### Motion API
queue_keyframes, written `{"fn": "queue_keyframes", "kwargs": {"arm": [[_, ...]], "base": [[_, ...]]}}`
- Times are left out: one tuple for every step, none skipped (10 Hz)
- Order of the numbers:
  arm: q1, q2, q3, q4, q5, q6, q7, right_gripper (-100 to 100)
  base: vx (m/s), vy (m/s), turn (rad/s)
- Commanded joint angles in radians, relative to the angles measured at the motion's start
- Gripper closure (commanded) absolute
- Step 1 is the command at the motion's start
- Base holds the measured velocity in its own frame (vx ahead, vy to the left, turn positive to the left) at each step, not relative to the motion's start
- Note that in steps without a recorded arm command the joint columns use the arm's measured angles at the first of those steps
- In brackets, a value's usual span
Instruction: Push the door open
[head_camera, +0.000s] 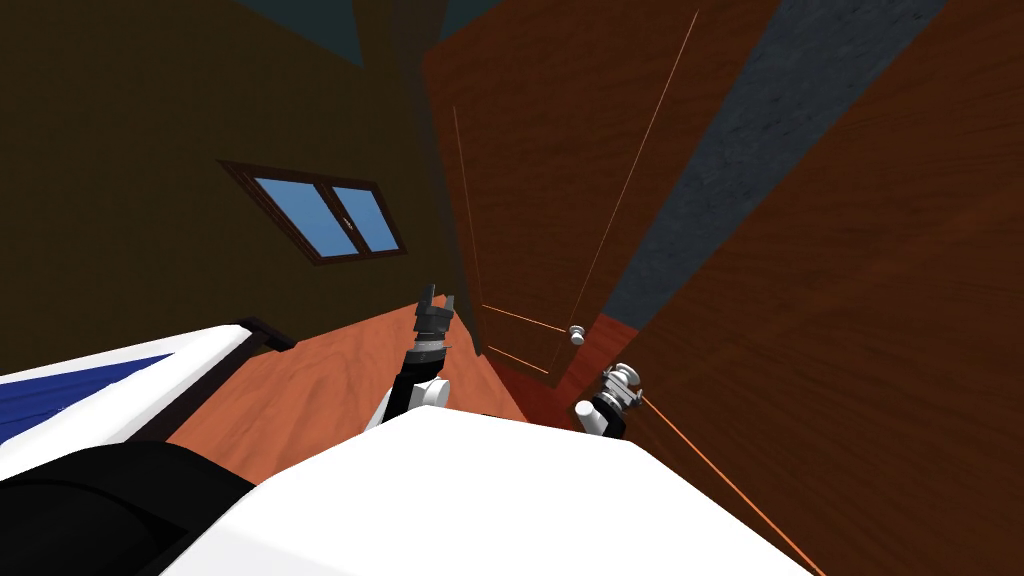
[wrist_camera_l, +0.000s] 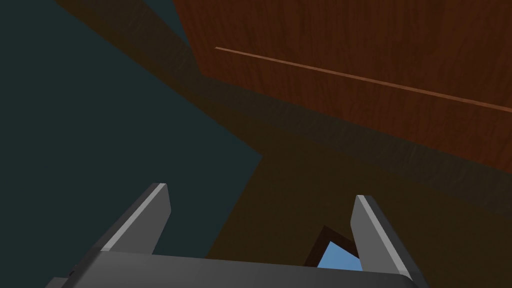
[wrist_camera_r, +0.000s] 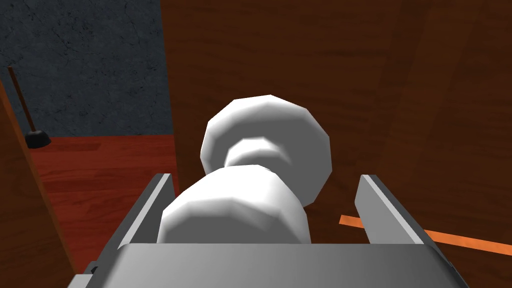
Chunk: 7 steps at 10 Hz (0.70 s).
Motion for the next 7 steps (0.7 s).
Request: {"fn": "queue_keyframes", "kwargs": {"arm": [[0.006, -0.015, -0.032, -0.007, -0.02, -0.032, 0.007, 100], [0.006, -0.015, -0.032, -0.007, -0.02, -0.032, 0.007, 100], [0.006, -0.015, -0.032, -0.007, -0.02, -0.032, 0.007, 100], [0.001, -0.019, -0.05, 0.002, -0.033, -0.05, 0.012, 100], [-0.002, -0.021, -0.06, 0.007, -0.041, -0.061, 0.014, 100], [-0.002, -0.021, -0.06, 0.007, -0.041, -0.061, 0.014, 100], [-0.005, -0.023, -0.071, 0.013, -0.049, -0.071, 0.017, 100]], "base": [[0.088, -0.153, 0.172], [0.037, -0.117, 0.048], [0.03, -0.056, -0.032], [0.042, -0.062, 0.072], [0.038, -0.078, 0.1], [0.031, -0.057, 0.037], [0.024, -0.058, 0.029]]}}
